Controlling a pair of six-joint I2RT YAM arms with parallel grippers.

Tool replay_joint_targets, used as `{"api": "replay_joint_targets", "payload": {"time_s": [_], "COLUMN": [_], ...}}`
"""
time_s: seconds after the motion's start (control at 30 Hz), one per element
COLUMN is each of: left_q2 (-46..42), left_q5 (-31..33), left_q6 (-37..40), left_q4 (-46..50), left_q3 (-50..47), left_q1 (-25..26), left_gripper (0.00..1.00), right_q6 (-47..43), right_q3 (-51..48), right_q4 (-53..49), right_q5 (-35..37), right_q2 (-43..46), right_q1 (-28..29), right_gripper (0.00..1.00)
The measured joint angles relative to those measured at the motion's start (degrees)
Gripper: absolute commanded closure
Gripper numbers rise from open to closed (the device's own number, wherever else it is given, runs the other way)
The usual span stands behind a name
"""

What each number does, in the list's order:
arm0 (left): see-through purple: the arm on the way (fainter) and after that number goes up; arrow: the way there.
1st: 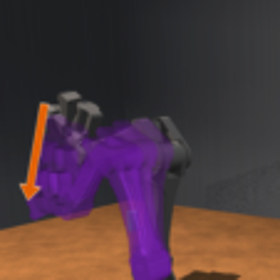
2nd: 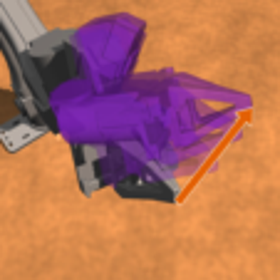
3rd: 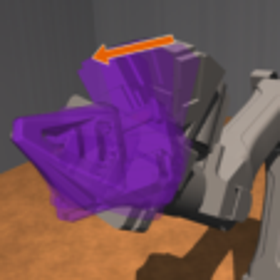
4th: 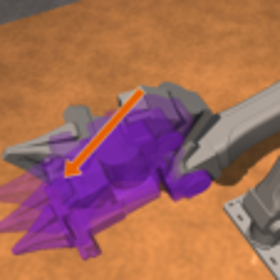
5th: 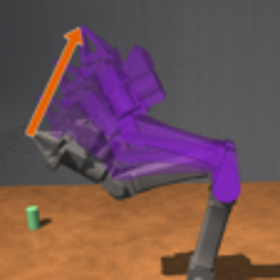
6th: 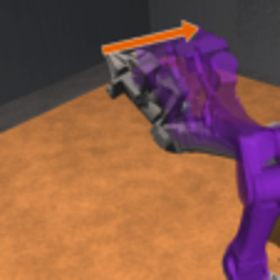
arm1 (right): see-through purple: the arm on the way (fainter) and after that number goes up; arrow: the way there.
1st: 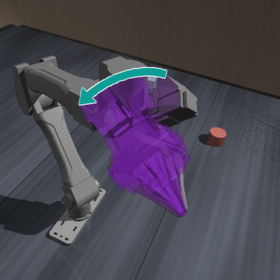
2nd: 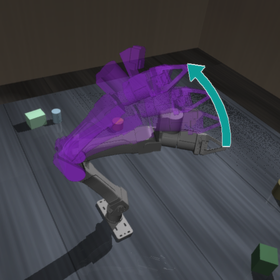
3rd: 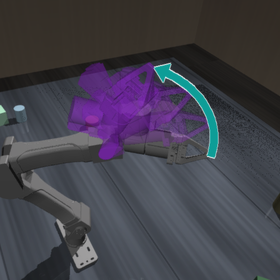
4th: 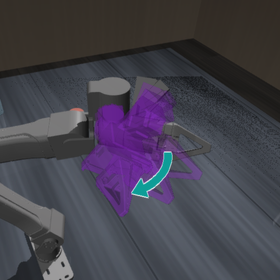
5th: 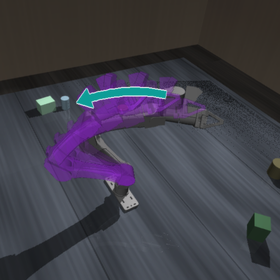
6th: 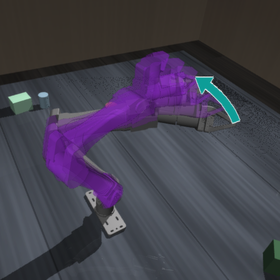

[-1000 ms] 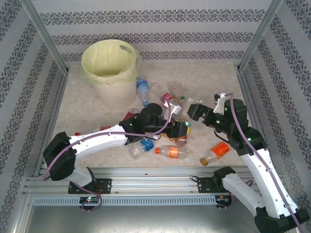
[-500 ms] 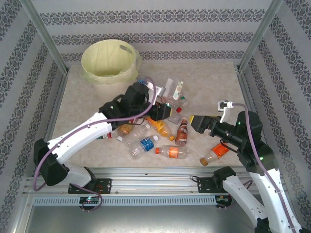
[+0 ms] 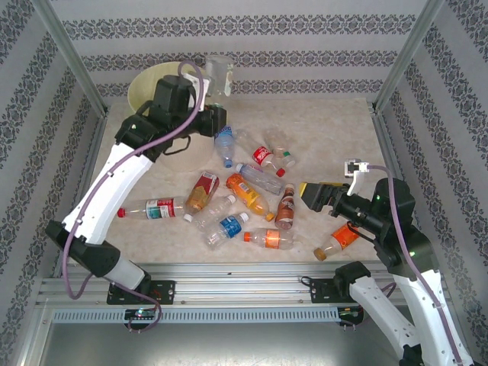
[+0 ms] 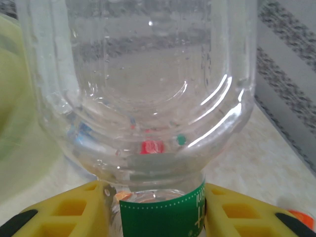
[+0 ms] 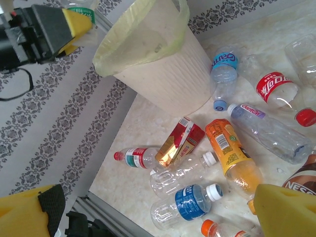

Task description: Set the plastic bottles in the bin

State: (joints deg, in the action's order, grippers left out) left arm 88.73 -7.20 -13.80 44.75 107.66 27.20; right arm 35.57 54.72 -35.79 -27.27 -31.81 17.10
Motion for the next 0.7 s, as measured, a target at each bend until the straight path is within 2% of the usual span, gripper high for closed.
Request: {"api": "replay_joint_targets", "payload": {"time_s": [0.4,0.7], "left_q2": [13.9,19.0], "left_q5": [3.0,2.9], "left_q6": [1.7,1.6], "left_q4": [6.7,9.4], "left_q3": [14.0,18.1], "left_q1": [-13.3,-18.7], "left_gripper": [0.6,0.59], "right_q6": [0.0,0.0], "right_q3": [-0.1,-2.1], "right_q4": [-0.5,-0.7], "right_q5": [1.7,2.6], "right_q2": [-0.8,-0.9], "right_q1": [0.0,0.0], "right_gripper": [0.02,0.02]}}
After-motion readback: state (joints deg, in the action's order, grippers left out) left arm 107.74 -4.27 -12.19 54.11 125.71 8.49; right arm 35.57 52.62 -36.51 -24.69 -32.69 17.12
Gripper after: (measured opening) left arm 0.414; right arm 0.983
